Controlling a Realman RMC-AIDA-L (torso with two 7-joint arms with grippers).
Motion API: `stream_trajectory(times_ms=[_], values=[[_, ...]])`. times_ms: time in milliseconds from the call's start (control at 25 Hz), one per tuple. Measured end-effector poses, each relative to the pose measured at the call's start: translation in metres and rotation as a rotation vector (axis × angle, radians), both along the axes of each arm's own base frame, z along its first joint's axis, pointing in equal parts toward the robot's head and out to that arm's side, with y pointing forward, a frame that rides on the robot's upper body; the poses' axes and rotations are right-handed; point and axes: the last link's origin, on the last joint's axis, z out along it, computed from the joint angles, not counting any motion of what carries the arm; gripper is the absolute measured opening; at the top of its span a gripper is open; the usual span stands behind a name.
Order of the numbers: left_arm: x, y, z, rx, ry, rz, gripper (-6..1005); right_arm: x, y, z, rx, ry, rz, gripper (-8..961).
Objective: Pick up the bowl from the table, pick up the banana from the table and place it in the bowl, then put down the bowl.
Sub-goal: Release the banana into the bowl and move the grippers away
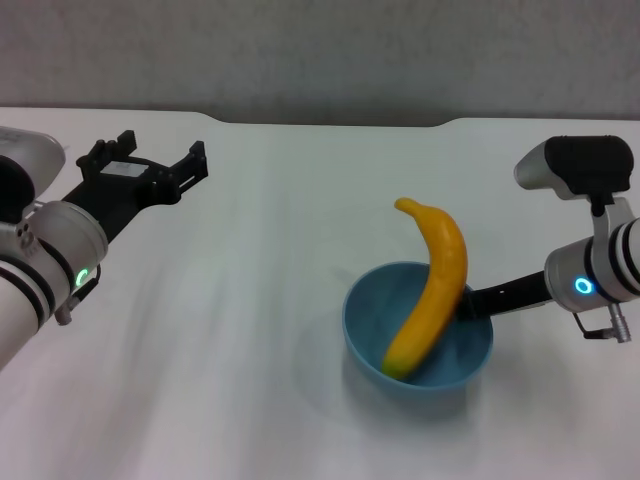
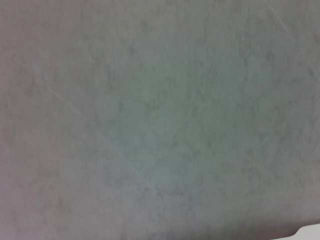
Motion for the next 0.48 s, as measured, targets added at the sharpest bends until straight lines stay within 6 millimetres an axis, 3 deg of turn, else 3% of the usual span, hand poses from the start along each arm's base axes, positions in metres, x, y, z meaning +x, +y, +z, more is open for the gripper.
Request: stream_trajectory(times_ms=[480], values=[[0.0006,-0.0005,-0.0002,0.001,-0.008,-0.007,909,0.0009,-0.0002,0.0006,0.001,0.0,-0.002,32]])
